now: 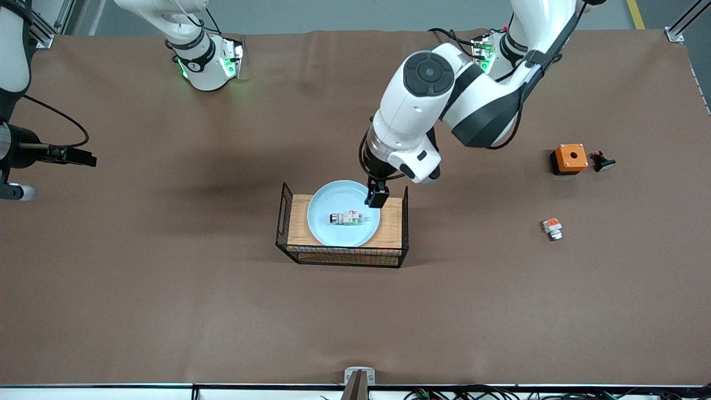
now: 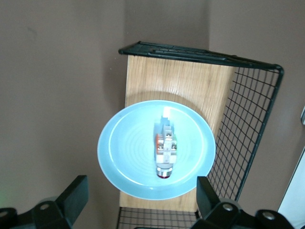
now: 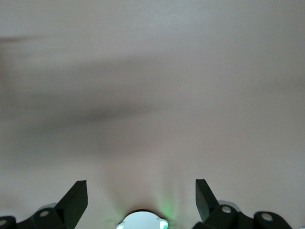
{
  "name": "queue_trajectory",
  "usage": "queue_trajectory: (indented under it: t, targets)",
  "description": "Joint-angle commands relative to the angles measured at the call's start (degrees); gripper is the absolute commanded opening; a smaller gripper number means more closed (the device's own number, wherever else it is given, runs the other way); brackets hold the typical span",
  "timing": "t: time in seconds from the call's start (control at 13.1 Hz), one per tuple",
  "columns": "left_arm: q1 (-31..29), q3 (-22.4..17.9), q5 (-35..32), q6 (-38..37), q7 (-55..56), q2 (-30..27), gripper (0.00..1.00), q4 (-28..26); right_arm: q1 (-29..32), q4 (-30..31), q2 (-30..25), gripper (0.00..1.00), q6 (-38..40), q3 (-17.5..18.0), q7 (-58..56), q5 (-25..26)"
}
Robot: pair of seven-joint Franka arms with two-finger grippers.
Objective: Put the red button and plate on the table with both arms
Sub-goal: 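Lower the left gripper and close it on the white button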
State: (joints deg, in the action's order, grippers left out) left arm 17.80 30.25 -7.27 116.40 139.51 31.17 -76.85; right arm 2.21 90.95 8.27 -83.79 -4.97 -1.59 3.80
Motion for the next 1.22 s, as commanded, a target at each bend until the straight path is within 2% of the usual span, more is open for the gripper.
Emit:
queue_trajectory:
  t: [0.0,0.23,0.3,0.53,0.84,0.91,1.14]
  targets:
    - [3.19,-2.28,-1.61,0.93,3.05,4.07,1.0,2.93,-1.5,-2.97,0.78,1.0,0.99,0.84,0.18,4.45]
    - [11.27,-10.8,-1.44,1.02,2.53,6.44,1.0,5.21,-1.07,-2.97,0.87,1.0,0.73,0.84,0.36,2.88]
    - [12.07,-11.61,-1.44,1.02,1.74,6.89,1.0,5.31,-0.98,-2.88,0.78,1.0,0.73,0.75,1.67,2.18]
    - [12.08,-11.7,-1.44,3.55,-0.11,8.73,1.0,5.31,-1.86,-2.62,0.7,1.0,1.52,1.01,10.54,2.08]
    - [11.9,-12.58,-1.44,10.06,-1.51,10.23,1.0,5.31,-2.3,-2.53,0.52,1.0,2.05,1.01,12.48,1.21]
    - [11.9,-12.67,-1.44,10.77,-1.95,10.66,1.0,5.31,-2.21,-2.44,0.43,1.0,2.05,0.93,13.54,-0.36]
    - [12.08,-12.76,-1.44,11.39,-2.83,11.63,1.0,5.31,-2.56,-2.44,0.35,1.0,2.05,1.1,19.42,-0.81]
